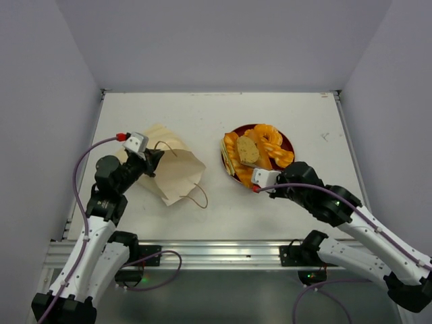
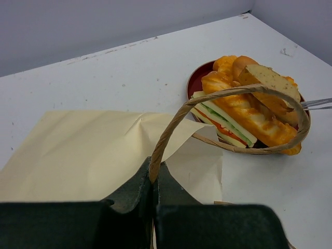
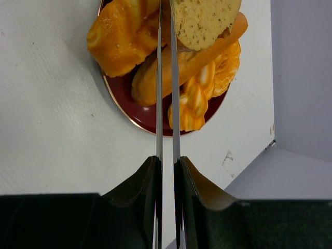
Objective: Take the fake bread out of the paper bag
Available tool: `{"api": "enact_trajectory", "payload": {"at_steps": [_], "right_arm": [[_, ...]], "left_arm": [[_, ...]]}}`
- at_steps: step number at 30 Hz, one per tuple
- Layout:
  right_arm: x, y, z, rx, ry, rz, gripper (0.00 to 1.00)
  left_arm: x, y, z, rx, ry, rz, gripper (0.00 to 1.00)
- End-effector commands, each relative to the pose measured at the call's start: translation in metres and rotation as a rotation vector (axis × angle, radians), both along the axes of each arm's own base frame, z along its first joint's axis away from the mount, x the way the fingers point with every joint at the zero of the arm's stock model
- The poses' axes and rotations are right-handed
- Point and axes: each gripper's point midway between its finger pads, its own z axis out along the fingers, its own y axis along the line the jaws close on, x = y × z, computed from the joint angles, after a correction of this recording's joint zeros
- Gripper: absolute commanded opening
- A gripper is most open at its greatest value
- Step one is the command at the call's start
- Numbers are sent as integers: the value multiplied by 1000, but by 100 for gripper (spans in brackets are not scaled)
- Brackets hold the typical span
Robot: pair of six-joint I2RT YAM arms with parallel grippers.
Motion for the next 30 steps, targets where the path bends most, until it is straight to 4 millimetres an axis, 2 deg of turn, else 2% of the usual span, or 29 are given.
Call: {"api": "enact_trajectory", "payload": {"at_steps": [1, 3, 4, 7, 8, 14, 21, 30], "right_arm": [[11, 4, -3, -3, -38, -6, 3], [8, 4, -12, -18, -14, -2, 8], [6, 5, -16, -19, 1, 7, 15], [3, 4, -21, -18, 23, 4, 24], [3, 4, -21, -17, 25, 4, 30], [-1, 7, -7, 37, 20, 0, 41], [-3, 10, 13, 98, 11, 2, 43], [-14, 15, 22, 142, 36, 47, 43]], "left_arm": [[-5, -5, 9, -14, -23, -30, 3], [-6, -6, 10, -16, -24, -39, 3], [-7, -6, 10, -17, -27, -39, 3], [-7, -7, 9, -18, -23, -48, 3], [-8, -8, 10, -20, -25, -49, 3], [-12, -12, 6, -25, -13, -82, 3], [-20, -20, 5, -28, -17, -139, 3], [-28, -28, 5, -33, -19, -202, 3]]}}
